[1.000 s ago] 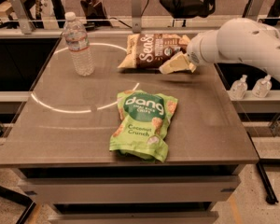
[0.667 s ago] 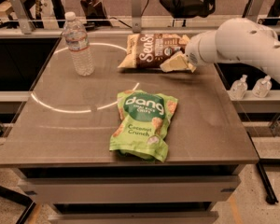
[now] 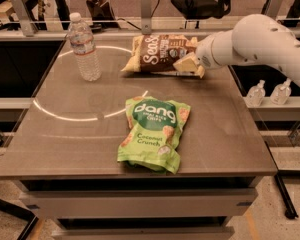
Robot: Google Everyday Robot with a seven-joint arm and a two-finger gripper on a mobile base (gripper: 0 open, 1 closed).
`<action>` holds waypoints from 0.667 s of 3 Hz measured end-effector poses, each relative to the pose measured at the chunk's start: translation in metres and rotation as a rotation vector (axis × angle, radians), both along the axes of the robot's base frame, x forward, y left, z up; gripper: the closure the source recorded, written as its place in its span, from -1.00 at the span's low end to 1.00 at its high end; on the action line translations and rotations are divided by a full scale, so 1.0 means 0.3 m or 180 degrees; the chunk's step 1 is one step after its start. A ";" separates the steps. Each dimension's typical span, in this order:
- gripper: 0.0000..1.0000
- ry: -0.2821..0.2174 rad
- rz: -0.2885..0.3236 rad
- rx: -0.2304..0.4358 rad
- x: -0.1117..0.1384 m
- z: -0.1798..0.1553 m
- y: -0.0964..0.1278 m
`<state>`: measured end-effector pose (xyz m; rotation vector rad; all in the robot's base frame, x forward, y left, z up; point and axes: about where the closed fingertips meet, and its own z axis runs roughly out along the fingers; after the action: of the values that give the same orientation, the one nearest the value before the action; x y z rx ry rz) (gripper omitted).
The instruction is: Pick brown chip bag
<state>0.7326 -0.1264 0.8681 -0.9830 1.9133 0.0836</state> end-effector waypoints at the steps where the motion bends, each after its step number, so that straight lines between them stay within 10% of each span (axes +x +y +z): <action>1: 0.77 0.0014 0.0056 0.0041 -0.009 0.017 0.008; 2: 1.00 0.0034 0.0078 0.0224 -0.013 0.060 0.007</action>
Offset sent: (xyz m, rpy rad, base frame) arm -0.0055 -0.0028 0.0404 0.1566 0.0141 0.0251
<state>0.7287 -0.1242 0.8860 -0.9607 1.8953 0.1695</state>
